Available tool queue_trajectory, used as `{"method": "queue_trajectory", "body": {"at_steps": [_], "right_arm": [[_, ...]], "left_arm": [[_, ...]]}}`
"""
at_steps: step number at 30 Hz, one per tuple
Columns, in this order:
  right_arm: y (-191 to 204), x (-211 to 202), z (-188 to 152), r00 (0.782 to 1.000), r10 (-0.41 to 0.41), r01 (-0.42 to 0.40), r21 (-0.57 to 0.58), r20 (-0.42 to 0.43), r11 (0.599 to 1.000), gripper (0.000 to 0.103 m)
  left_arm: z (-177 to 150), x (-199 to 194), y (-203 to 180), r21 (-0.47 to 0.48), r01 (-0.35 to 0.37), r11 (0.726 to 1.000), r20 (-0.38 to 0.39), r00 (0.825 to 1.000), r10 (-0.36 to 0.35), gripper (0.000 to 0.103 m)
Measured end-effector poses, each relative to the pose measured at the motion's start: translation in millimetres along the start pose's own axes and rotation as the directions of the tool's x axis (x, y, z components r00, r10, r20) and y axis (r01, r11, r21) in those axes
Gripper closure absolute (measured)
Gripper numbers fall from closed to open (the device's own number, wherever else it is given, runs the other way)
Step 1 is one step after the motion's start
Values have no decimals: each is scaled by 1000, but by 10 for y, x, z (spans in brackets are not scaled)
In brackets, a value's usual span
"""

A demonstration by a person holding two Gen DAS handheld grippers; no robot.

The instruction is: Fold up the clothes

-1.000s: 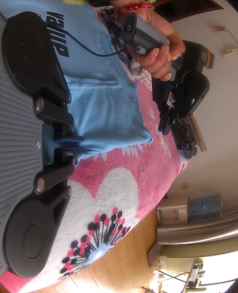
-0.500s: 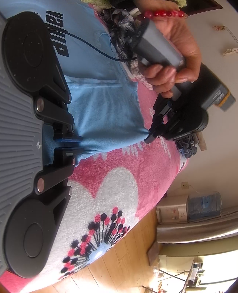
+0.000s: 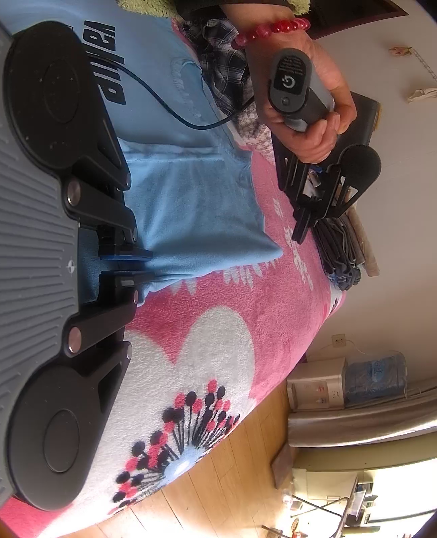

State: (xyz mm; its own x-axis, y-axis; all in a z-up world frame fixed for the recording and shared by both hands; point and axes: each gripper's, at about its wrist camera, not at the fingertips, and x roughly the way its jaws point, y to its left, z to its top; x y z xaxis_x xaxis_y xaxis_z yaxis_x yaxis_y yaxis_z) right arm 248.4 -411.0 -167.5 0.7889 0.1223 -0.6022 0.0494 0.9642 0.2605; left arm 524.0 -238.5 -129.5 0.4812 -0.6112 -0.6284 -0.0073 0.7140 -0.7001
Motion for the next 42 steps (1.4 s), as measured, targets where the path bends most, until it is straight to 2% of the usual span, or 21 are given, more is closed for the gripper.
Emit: {"method": "queue_trajectory", "body": {"at_steps": [3, 5, 8, 9, 11, 14, 18, 19, 21, 23, 25, 28, 31, 33, 34, 35, 36, 37, 38, 42], "right_arm": [[-5, 5, 4, 1000, 3, -3, 0, 0, 1000, 99], [-10, 2, 6, 1000, 5, -5, 2, -1, 1000, 99], [-21, -6, 9, 1000, 12, -12, 11, -1, 1000, 99], [-26, -12, 13, 1000, 15, -15, 15, -2, 1000, 99], [-18, -41, 31, 1000, 17, -17, 15, -1, 1000, 99], [66, -132, 79, 1000, 10, -9, -31, 13, 999, 97], [190, -160, 81, 999, 42, -41, -101, 7, 994, 97], [199, -137, 66, 999, 37, -37, -110, -10, 993, 97], [159, -122, -2, 999, 29, -34, -114, -38, 993, 98], [110, -170, -43, 998, 31, -37, -120, -51, 992, 98], [72, -228, -53, 997, 32, -40, -126, -66, 991, 98], [55, -293, 26, 997, 37, -44, -115, -67, 992, 97], [83, -321, 141, 998, 51, -55, -97, -37, 994, 97], [76, -313, 188, 996, 73, -75, -60, -42, 995, 97], [74, -324, 190, 995, 89, -92, -43, -48, 995, 96], [79, -341, 183, 993, 105, -107, -34, -52, 994, 95], [109, -362, 168, 991, 120, -122, -43, -57, 992, 90], [168, -381, 142, 990, 128, -132, -76, -59, 988, 78], [236, -398, 112, 989, 132, -138, -117, -60, 983, 71], [525, -377, 10, 991, 121, -133, -284, -62, 950, 71]], "left_arm": [[-17, -138, -92, 88, 11, 996, 22, 1000, -13, 103], [-75, -267, -162, 178, -8, 984, 14, 1000, 6, 103], [-260, -494, -242, 370, -48, 928, -12, 998, 57, 103], [-343, -550, -257, 431, -58, 900, -14, 997, 72, 103], [-583, -644, -278, 561, -68, 825, -21, 995, 96, 103], [-965, -757, -294, 729, -80, 680, -20, 990, 139, 103], [-1291, -634, -100, 794, -181, 580, 34, 966, 255, 102], [-1293, -636, -35, 787, -207, 581, 51, 961, 273, 102], [-1271, -649, 100, 763, -258, 592, 85, 949, 305, 95], [-1249, -663, 235, 738, -309, 600, 117, 934, 338, 94], [-1218, -719, 269, 731, -341, 591, 138, 922, 362, 94], [-1201, -840, 203, 740, -341, 580, 160, 926, 341, 94], [-1151, -893, 160, 704, -340, 624, 159, 931, 328, 85], [-1073, -888, 218, 644, -324, 693, 129, 939, 319, 75], [-1026, -866, 255, 614, -315, 724, 113, 942, 315, 74], [-967, -843, 293, 584, -305, 752, 99, 946, 307, 73], [-949, -854, 312, 566, -304, 766, 96, 948, 304, 73], [-914, -838, 326, 555, -308, 773, 99, 947, 306, 73], [-888, -818, 324, 557, -310, 771, 104, 946, 306, 73], [-870, -721, 278, 601, -307, 738, 113, 947, 301, 73]]}}
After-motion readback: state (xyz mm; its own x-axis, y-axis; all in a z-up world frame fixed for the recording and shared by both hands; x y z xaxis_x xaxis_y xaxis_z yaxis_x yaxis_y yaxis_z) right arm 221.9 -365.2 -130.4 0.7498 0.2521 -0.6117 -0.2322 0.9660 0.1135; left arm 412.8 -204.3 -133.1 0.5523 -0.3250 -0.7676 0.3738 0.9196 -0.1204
